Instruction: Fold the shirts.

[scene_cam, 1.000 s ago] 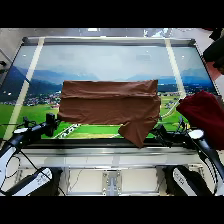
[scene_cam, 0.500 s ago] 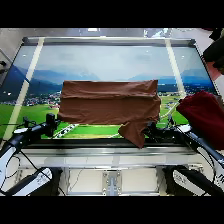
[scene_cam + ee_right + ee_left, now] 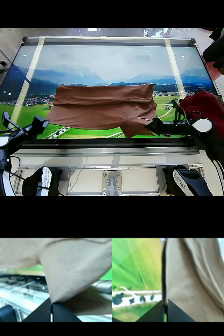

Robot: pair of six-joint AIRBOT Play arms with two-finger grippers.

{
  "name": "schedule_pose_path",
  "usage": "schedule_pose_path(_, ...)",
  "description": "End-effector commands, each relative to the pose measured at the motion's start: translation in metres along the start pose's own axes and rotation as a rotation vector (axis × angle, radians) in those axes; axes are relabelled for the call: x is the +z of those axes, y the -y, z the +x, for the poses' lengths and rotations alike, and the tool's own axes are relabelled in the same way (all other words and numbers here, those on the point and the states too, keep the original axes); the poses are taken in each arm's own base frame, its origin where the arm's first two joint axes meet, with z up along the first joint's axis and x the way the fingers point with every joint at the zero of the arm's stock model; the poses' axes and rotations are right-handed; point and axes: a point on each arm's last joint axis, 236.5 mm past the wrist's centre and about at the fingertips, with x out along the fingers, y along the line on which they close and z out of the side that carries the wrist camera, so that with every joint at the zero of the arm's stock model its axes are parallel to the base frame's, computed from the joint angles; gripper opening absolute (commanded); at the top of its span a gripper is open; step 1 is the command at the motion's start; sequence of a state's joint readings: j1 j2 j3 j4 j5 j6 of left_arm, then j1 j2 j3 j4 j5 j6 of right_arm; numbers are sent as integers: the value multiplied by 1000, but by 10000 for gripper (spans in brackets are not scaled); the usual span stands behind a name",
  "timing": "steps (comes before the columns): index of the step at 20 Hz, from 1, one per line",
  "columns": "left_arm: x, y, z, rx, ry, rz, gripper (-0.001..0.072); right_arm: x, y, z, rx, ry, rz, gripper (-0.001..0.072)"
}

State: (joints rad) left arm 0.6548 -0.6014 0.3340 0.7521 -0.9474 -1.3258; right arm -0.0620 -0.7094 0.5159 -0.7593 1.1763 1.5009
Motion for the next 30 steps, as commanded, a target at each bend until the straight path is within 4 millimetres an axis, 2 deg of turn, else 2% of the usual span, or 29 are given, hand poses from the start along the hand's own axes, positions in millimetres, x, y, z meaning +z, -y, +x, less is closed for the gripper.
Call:
schedule_pose_path(1, -16, 12, -47, 57, -14, 165, 8, -4, -35, -43, 1, 71, -116, 15)
schedule_pose_path(4, 4, 16, -63, 118, -13, 222, 7, 34, -50, -53, 7, 170, -156, 14)
schedule_pose_path(6, 29, 16, -61, 159, -28, 277, 7, 61, -46, -44, -11, 171, -192, 15)
schedule_pose_path(7, 42, 23, -53, 152, -42, 306, 7, 78, -41, -35, -24, 166, -200, 15)
schedule_pose_path(9, 61, 42, -26, 128, -101, 375, 7, 113, -30, -17, -51, 153, -211, 15)
schedule_pose_path(11, 79, 58, 17, 153, -162, 475, 7, 146, -20, 2, -68, 127, -218, 15)
schedule_pose_path(15, 107, 55, 98, 313, -239, 546, 7, 203, 0, 42, -86, 83, -205, 15)
schedule_pose_path(17, 123, 53, 125, 383, -230, 578, 8, 229, 12, 59, -98, 97, -190, 14)
schedule_pose_path(19, 131, 54, 144, 418, -225, 625, 7, 241, 24, 75, -105, 86, -174, 15)
schedule_pose_path(22, 124, 49, 167, 427, -246, 654, 8, 249, 44, 94, -125, 77, -148, 15)
schedule_pose_path(26, 119, 43, 176, 432, -262, 655, 10, 254, 60, 100, -167, 90, -155, 17)
schedule_pose_path(27, 119, 43, 176, 432, -260, 650, 22, 256, 60, 99, -169, 95, -156, 40)
schedule_pose_path(28, 120, 45, 175, 431, -256, 648, 77, 259, 60, 96, -168, 100, -157, 160)
schedule_pose_path(29, 122, 48, 172, 427, -246, 651, 171, 260, 54, 91, -160, 94, -164, 314)
schedule_pose_path(30, 126, 53, 166, 421, -230, 653, 417, 261, 45, 82, -148, 75, -184, 376)
